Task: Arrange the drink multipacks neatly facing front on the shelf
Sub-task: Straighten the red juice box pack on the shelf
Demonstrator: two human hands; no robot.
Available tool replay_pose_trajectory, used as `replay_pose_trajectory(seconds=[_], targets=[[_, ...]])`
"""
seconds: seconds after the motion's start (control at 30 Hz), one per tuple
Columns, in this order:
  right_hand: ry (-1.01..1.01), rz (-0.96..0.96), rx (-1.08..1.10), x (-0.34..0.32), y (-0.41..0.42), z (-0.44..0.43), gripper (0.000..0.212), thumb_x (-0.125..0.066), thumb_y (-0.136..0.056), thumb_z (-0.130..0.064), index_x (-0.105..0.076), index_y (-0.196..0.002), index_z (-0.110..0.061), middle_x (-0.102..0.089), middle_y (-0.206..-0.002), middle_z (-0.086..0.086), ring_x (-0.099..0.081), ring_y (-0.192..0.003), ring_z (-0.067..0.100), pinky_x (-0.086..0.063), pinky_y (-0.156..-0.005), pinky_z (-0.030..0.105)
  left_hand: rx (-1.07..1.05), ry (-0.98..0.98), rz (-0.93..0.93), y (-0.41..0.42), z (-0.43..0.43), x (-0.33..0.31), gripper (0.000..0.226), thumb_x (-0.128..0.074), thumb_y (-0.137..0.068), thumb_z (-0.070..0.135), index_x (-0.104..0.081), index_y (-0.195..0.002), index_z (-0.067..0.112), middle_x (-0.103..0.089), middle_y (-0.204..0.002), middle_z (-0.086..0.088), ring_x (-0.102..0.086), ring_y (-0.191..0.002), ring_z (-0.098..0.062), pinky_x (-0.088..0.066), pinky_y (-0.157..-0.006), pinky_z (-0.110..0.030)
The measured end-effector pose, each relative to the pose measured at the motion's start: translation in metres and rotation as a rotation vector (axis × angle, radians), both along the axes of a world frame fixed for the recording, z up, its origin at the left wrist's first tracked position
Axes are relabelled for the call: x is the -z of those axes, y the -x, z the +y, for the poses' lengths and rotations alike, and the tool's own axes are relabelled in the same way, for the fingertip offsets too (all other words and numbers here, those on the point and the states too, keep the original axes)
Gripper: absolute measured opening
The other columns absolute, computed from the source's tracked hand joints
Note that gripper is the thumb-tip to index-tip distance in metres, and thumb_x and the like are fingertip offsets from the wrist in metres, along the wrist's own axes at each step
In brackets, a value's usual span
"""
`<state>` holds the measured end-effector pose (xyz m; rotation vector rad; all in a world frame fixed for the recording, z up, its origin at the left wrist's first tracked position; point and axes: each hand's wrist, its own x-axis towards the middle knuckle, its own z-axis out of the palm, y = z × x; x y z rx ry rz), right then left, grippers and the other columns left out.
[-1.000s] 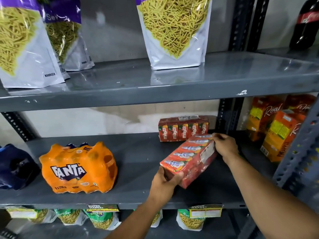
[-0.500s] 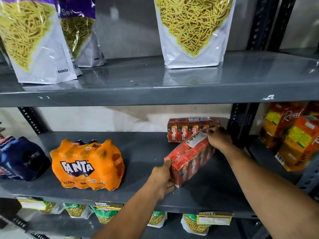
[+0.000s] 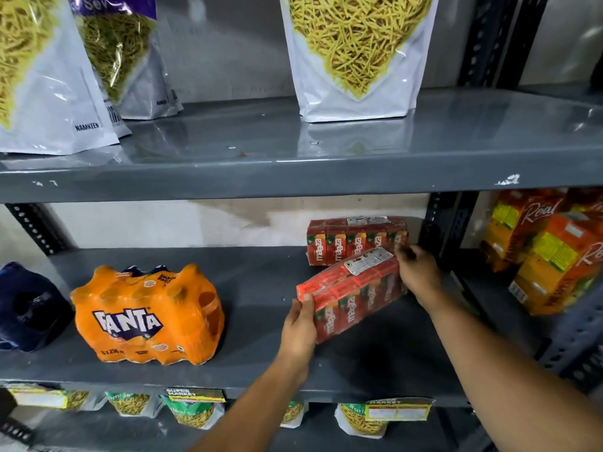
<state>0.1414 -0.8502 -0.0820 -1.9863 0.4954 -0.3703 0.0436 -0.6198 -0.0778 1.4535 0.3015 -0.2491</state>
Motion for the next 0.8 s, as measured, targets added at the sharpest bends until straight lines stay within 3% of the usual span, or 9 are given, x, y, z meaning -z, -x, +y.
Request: replay_pose_trajectory(seconds=[0.1,0.2,0.27,0.37,0.43,0.53,0.7,0.8], targets=[[0.082,-0.060,0.141,0.011,0.024,0.003,0.046,-0.047,-0.091,-0.054,-0.062,-0.112,-0.016,-0.072,-0.106,0.012,-0.068,-0.094,0.034,-0.055,-0.080,0.040,0.006,-0.064,-0.048,-0.021,0.013,0.000,0.041,-0.039,-0.102,0.043,-0.070,-0.095,0.017,-0.078,-0.091,-0.004,-0.072,-0.067,-0.004,-0.049,-0.064,-0.020],[0.065,-0.057,0.154,0.023,0.036,0.000,0.059,-0.041,-0.082,-0.068,-0.057,-0.115,-0.022,-0.070,-0.111,0.011,-0.067,-0.097,0.033,-0.056,-0.082,0.048,-0.014,-0.031,-0.008,-0.037,0.021,0.000,0.039,-0.045,-0.099,0.043,-0.073,-0.090,0.017,-0.079,-0.092,-0.007,-0.074,-0.079,-0.017,-0.054,-0.076,-0.032],[-0.096,-0.066,0.101,0.020,0.038,-0.004,0.061,-0.044,-0.081,-0.070,-0.056,-0.120,-0.024,-0.069,-0.113,0.008,-0.068,-0.096,0.028,-0.057,-0.081,0.045,-0.031,0.000,0.001,-0.043,0.022,0.001,0.042,-0.045,-0.098,0.047,-0.074,-0.093,0.017,-0.079,-0.093,-0.008,-0.074,-0.085,-0.021,-0.054,-0.083,-0.036],[-0.404,-0.125,0.004,0.008,0.046,-0.005,0.042,-0.042,-0.096,-0.052,-0.055,-0.125,-0.024,-0.068,-0.107,-0.001,-0.067,-0.084,0.012,-0.052,-0.069,0.030,-0.046,0.050,0.012,-0.045,0.017,0.005,0.051,-0.038,-0.098,0.053,-0.074,-0.099,0.017,-0.080,-0.092,-0.007,-0.075,-0.087,-0.023,-0.055,-0.082,-0.038],[-0.485,-0.095,-0.061,0.008,0.050,-0.008,0.040,-0.038,-0.100,-0.045,-0.061,-0.121,-0.019,-0.071,-0.105,0.001,-0.070,-0.081,0.014,-0.054,-0.071,0.032,-0.045,0.076,0.017,-0.043,0.013,0.006,0.050,-0.038,-0.099,0.053,-0.073,-0.098,0.017,-0.080,-0.087,-0.006,-0.075,-0.084,-0.021,-0.056,-0.080,-0.037],[-0.522,-0.080,-0.061,0.012,0.051,-0.010,0.035,-0.040,-0.100,-0.043,-0.065,-0.114,-0.022,-0.074,-0.100,0.008,-0.073,-0.084,0.023,-0.057,-0.079,0.042,-0.039,0.056,0.008,-0.043,0.011,0.008,0.049,-0.038,-0.098,0.053,-0.073,-0.095,0.019,-0.080,-0.087,-0.005,-0.074,-0.087,-0.022,-0.055,-0.085,-0.038],[-0.517,-0.131,0.047,0.015,0.066,-0.007,0.030,-0.040,-0.101,-0.033,-0.065,-0.111,-0.022,-0.069,-0.085,0.000,-0.067,-0.071,0.014,-0.048,-0.056,0.026,-0.007,0.012,-0.024,-0.037,0.011,0.014,0.050,-0.036,-0.099,0.052,-0.073,-0.098,0.018,-0.080,-0.087,-0.004,-0.075,-0.088,-0.021,-0.054,-0.086,-0.035],[-0.545,-0.138,0.079,0.027,0.082,-0.012,0.035,-0.038,-0.100,-0.036,-0.067,-0.113,-0.021,-0.073,-0.091,0.004,-0.071,-0.073,0.017,-0.050,-0.055,0.026,0.013,0.007,-0.028,-0.025,0.010,0.017,0.050,-0.038,-0.099,0.051,-0.073,-0.095,0.016,-0.080,-0.086,-0.004,-0.075,-0.086,-0.020,-0.054,-0.088,-0.036]])
